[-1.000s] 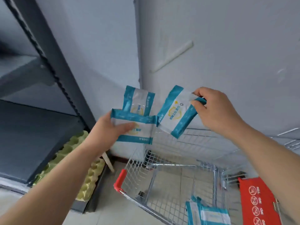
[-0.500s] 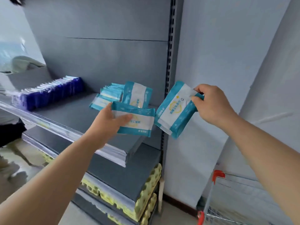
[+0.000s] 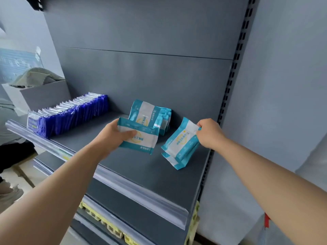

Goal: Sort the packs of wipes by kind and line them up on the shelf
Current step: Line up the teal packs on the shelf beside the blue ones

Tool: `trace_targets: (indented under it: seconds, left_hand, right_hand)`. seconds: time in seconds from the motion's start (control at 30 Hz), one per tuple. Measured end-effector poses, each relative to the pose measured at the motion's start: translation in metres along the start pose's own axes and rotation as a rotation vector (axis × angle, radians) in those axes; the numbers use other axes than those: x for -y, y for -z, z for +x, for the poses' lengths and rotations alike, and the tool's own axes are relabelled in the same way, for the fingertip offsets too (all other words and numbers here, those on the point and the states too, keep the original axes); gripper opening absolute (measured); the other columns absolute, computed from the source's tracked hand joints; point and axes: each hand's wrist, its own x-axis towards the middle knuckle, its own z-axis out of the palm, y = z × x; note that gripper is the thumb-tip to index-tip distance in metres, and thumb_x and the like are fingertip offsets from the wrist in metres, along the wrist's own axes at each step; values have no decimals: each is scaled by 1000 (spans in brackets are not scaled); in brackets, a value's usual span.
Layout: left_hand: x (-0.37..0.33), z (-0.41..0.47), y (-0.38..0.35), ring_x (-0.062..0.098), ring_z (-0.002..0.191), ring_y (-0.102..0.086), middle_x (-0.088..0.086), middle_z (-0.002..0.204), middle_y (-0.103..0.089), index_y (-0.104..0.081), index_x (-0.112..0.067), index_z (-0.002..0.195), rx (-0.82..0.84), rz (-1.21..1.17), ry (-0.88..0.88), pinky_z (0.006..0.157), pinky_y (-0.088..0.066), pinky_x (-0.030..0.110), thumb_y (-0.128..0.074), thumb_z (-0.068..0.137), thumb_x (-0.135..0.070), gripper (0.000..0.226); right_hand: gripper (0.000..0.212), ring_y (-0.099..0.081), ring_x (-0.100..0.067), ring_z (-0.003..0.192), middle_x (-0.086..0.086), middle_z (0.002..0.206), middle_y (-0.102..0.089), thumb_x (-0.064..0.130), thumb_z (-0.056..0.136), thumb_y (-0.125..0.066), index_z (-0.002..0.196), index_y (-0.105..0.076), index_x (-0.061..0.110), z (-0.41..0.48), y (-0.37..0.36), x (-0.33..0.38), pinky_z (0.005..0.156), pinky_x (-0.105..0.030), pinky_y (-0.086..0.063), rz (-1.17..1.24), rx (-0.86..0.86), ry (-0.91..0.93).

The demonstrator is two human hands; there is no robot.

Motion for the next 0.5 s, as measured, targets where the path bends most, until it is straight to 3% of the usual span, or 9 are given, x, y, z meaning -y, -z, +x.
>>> trace_targets:
  seconds: [0.2,0.27,0.37,0.5]
  left_hand:
    - [7,45,6,26,86,-72,9,100,-74,-61,-9,107,99,-25,12,83,-57,43,-71,82,0,28]
    - [8,56,8,26,87,-72,11,101,-74,-60,-7,109,139,-59,9,81,-59,40,-70,82,1,29]
    - [8,72,11,25,86,-73,10,99,-75,-61,-9,103,193,-128,6,76,-60,34,-68,83,0,23]
    - [6,91,21,26,88,-73,9,99,-75,-61,-10,103,318,-149,13,76,-60,34,-68,85,-3,21]
  right_hand:
    - [24,-51,-20,64,-8,87,-63,-2,85,-44,98,-63,3,31,-20,1,53,-26,-40,-94,97,-53]
    - [20,-57,-21,77,-6,100,-65,5,87,-52,103,-63,7,39,-21,5,64,-29,-46,-119,94,-3]
    - [25,-61,-12,98,4,107,-65,24,88,-64,112,-64,17,48,-24,26,87,-26,-47,157,102,108]
    - [18,-66,-13,100,-1,106,-70,22,91,-63,108,-66,17,54,-37,67,94,-29,-51,584,267,67]
